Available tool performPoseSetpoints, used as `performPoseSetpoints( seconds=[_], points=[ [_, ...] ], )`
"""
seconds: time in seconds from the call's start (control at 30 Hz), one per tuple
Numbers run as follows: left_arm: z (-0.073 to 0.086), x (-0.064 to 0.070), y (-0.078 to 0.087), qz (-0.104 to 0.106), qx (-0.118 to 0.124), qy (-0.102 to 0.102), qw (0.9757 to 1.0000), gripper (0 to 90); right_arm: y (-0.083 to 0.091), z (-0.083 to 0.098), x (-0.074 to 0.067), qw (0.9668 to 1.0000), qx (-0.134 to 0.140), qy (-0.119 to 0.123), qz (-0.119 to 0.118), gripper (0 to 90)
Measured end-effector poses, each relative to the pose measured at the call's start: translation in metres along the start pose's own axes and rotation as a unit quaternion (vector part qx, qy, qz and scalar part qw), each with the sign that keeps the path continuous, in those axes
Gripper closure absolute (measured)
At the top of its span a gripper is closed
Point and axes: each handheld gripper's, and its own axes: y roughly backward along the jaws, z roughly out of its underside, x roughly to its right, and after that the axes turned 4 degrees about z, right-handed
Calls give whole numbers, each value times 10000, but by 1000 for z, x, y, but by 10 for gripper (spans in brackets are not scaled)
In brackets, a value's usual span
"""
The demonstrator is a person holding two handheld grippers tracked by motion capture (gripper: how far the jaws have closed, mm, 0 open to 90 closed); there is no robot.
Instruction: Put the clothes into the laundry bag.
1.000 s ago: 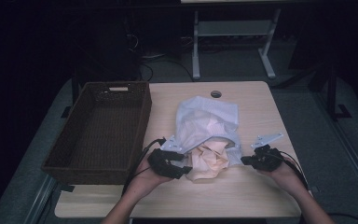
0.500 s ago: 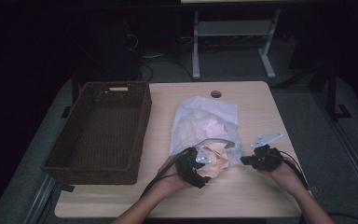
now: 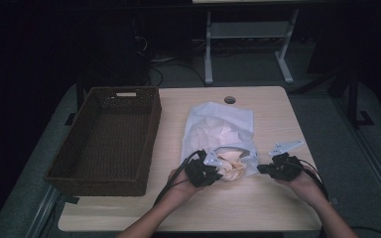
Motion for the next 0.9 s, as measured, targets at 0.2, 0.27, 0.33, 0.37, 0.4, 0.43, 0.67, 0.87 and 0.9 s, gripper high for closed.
performPoseSetpoints(
  seconds=[0.2, 0.27, 0.33, 0.37, 0.4, 0.43, 0.67, 0.87, 0.9],
  points=[
    [-16, -26, 8, -97, 379, 351, 9986, 847, 0, 1, 1, 10000, -6, 5, 62, 870],
    [-16, -32, 5, -60, 488, 486, 9976, 847, 5, -1, -1, 9999, 115, 33, 102, 820],
    [-16, -34, 2, -43, 550, 566, 9969, 847, 12, -5, -6, 9994, 343, 100, 28, 756],
    [-16, -35, 1, -50, 527, 548, 9971, 847, 14, -7, -9, 9986, 481, 186, -99, 732],
    [-16, -35, 1, -55, 532, 561, 9970, 847, 16, -10, -15, 9978, 564, 273, -236, 699],
    [-16, -35, 0, -62, 551, 574, 9968, 847, 15, -13, -20, 9968, 613, 373, -366, 671],
    [-16, -35, -1, -92, 561, 570, 9968, 847, -36, -35, -57, 9916, 270, 940, -847, 577],
    [-15, -35, -2, -105, 568, 587, 9966, 847, -65, -46, -67, 9921, 192, 1039, -682, 603],
    [-15, -35, -2, -120, 566, 586, 9966, 847, -69, -47, -67, 9925, 179, 1050, -607, 634]
  ],
)
